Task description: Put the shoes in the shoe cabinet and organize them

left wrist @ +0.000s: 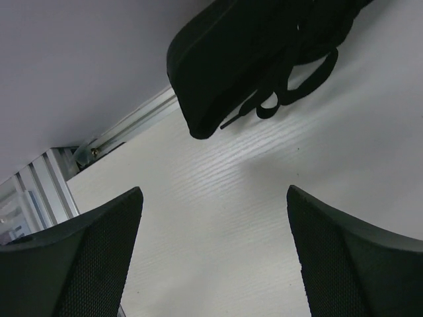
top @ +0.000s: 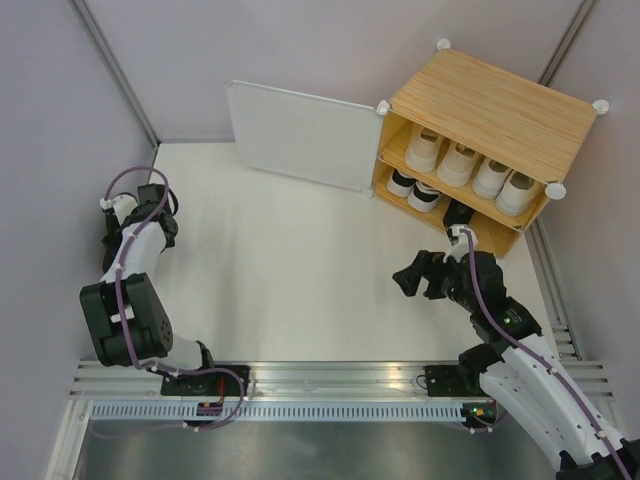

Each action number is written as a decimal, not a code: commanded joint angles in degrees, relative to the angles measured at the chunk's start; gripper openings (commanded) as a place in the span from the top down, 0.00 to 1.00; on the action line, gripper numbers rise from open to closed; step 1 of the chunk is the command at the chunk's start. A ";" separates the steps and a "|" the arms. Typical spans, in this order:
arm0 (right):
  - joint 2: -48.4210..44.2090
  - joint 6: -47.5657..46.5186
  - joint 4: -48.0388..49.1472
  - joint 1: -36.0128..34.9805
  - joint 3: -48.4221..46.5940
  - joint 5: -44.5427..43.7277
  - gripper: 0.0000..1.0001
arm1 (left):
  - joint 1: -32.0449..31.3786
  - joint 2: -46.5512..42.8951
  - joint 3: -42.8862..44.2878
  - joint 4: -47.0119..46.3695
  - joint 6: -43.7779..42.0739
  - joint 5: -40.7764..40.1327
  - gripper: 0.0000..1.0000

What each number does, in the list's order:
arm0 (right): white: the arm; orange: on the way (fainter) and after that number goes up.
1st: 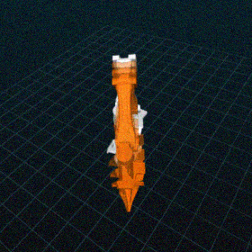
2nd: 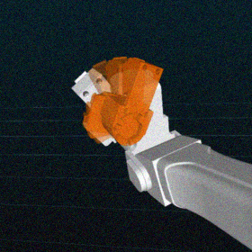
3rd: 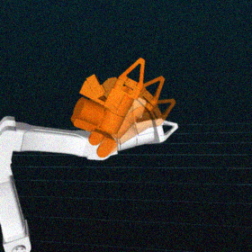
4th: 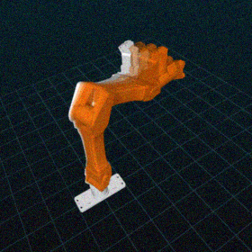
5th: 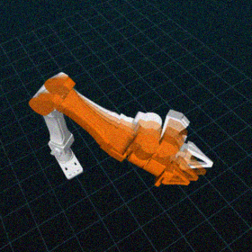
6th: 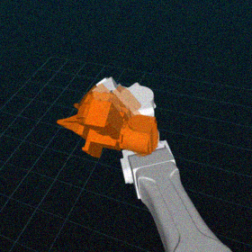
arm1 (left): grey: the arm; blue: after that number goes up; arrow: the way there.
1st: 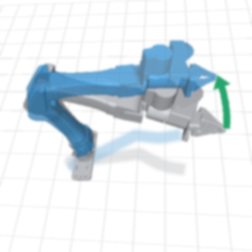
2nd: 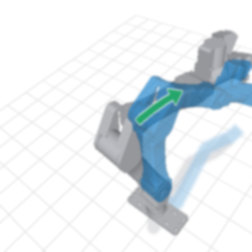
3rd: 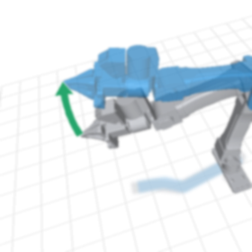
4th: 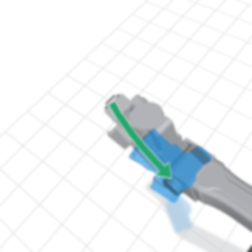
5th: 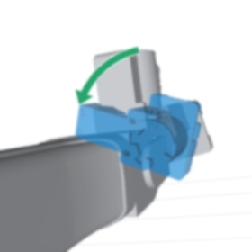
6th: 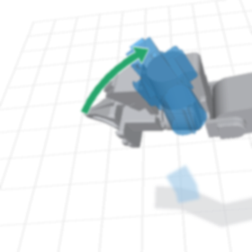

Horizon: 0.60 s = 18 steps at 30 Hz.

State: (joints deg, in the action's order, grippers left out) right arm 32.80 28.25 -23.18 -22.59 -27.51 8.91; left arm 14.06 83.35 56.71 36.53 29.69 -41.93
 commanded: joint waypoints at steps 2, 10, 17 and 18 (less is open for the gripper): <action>-1.86 -0.47 0.94 -0.96 -0.53 1.20 0.02 | 0.44 1.28 3.41 -3.92 0.38 -11.14 0.09; -2.83 -0.21 -0.20 -1.93 -0.44 0.94 0.02 | 2.81 8.75 3.67 -9.72 -8.76 -12.91 0.09; -2.30 -0.39 -0.73 -2.72 -0.18 2.17 0.02 | 4.83 12.01 4.99 -11.31 -8.86 -11.95 0.09; -2.04 -0.30 -0.47 -2.72 -0.09 2.34 0.02 | 4.92 12.10 5.34 -11.48 -8.95 -11.77 0.10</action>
State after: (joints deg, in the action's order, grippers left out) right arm 30.59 28.21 -24.10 -24.93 -27.51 10.02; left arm 18.26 95.44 59.11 28.10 22.72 -52.45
